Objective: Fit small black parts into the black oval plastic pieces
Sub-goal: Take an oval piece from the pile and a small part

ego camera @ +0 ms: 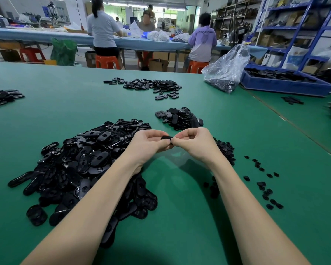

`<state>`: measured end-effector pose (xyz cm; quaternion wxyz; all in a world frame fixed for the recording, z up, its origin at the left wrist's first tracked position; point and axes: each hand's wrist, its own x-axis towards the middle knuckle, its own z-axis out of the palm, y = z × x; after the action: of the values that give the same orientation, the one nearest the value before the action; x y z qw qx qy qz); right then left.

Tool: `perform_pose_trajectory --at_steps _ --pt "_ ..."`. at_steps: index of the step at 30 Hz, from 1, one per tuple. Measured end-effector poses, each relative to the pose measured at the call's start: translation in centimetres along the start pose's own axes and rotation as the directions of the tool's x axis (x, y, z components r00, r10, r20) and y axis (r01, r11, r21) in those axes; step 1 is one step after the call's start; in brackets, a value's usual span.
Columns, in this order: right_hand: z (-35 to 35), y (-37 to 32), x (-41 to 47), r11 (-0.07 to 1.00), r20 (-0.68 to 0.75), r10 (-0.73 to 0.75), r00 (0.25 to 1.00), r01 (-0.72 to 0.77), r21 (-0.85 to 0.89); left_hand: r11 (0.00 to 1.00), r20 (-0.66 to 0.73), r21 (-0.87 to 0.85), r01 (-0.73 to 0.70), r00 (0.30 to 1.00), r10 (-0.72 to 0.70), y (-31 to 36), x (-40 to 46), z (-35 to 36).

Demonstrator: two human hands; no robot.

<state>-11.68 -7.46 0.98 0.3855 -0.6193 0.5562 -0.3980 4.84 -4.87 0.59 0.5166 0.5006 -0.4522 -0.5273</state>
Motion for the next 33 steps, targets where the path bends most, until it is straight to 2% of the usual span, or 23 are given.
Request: perform_pose_trajectory --at_steps 8,10,14,18,21,26,33 --pt "0.2 0.2 0.1 0.998 -0.003 -0.022 1.000 0.021 -0.066 1.000 -0.032 0.002 0.020 0.999 -0.020 -0.1 0.1 0.4" --pt "0.5 0.3 0.2 0.993 -0.016 -0.051 0.999 0.049 -0.107 1.000 -0.055 0.015 0.017 0.998 -0.016 -0.2 0.1 0.4" --pt "0.1 0.3 0.2 0.985 0.026 -0.151 0.988 0.153 -0.078 0.998 -0.080 -0.056 0.014 0.997 -0.019 0.0 0.4 0.1" --pt "0.0 0.2 0.4 0.911 0.028 -0.295 0.955 0.290 -0.293 0.994 -0.086 -0.105 0.006 0.996 -0.015 -0.2 0.7 0.0" --pt "0.4 0.4 1.0 0.883 -0.043 -0.289 0.956 0.249 -0.398 0.994 -0.115 -0.114 0.003 0.993 -0.016 -0.3 1.1 -0.1" --pt "-0.3 0.3 4.9 0.865 -0.263 -0.224 0.938 0.068 -0.497 1.000 -0.163 -0.003 -0.011 0.987 0.010 -0.7 1.9 -0.8" --pt "-0.2 -0.6 11.2 0.785 -0.322 -0.219 0.921 -0.030 -0.619 0.994 -0.144 0.105 -0.043 0.988 0.058 -1.3 2.3 -1.2"
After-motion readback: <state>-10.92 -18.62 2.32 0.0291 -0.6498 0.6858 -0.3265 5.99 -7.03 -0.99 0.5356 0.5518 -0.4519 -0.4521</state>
